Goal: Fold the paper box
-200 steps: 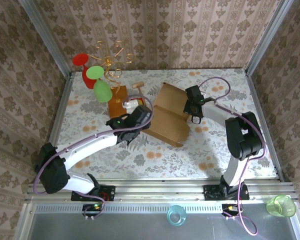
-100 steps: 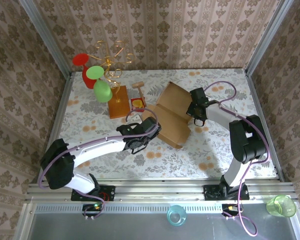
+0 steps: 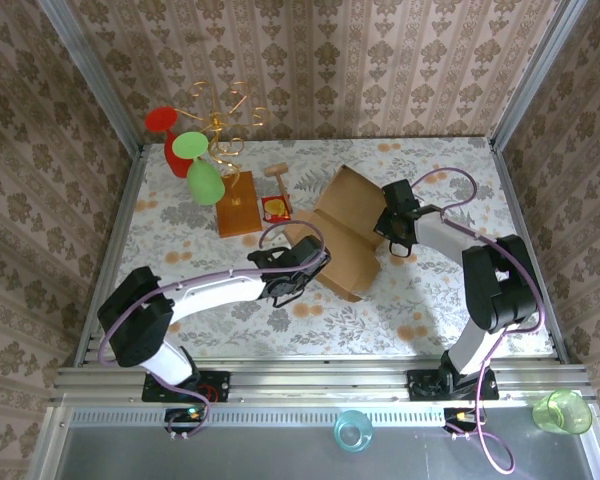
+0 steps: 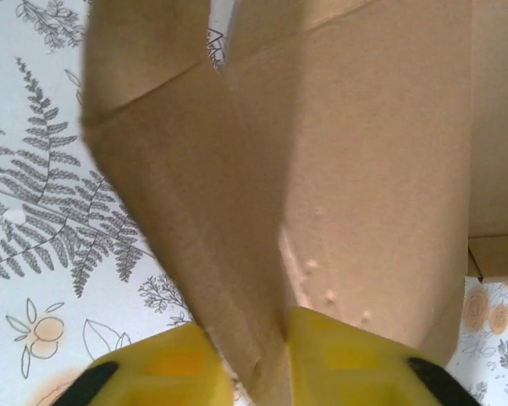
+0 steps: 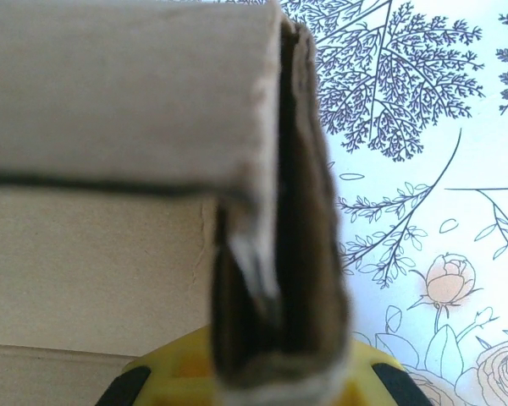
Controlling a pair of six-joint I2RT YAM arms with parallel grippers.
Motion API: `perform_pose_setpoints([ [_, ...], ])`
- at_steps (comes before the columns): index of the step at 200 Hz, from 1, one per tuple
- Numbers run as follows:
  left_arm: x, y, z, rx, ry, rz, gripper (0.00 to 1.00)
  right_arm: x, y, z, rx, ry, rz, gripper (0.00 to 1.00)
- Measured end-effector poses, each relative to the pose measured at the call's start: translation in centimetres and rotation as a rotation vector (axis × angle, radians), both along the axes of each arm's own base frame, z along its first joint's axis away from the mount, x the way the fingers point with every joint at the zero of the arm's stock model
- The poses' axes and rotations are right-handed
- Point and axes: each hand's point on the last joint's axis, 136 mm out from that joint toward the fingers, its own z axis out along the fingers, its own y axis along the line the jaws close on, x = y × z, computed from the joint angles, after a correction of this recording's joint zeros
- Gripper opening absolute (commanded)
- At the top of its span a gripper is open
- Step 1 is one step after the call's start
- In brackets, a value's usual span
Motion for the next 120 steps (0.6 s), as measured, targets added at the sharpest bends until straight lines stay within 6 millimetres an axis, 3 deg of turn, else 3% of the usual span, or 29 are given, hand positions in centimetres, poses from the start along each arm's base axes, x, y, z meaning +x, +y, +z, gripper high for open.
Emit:
perform_pose_setpoints([
  [10,0.3,-0.1,0.1,0.001,-0.004,0.004,0.01,-0.1,0.1,0.0,0.007,0.001,0.002,0.0],
  [38,1.3,0.3,1.4,0.029,-0.026,0.028,0.0,-0.9,0.3,-0.3,0.031,0.013,-0.001,0.44],
  [69,2.4,1.2,3.2,0.107,-0.064,0.025,0.0,-3.2,0.5,0.2,0.05,0.021,0.025,0.65],
  [90,2.8,2.5,3.9,0.192,-0.08,0.006,0.0,-4.1,1.0,3.4,0.091,-0.047,0.048,0.75],
  [120,4.0,3.9,5.7,0.33,-0.121,-0.059,0.0,-5.3,2.0,10.2,0.181,-0.217,0.099,0.83],
])
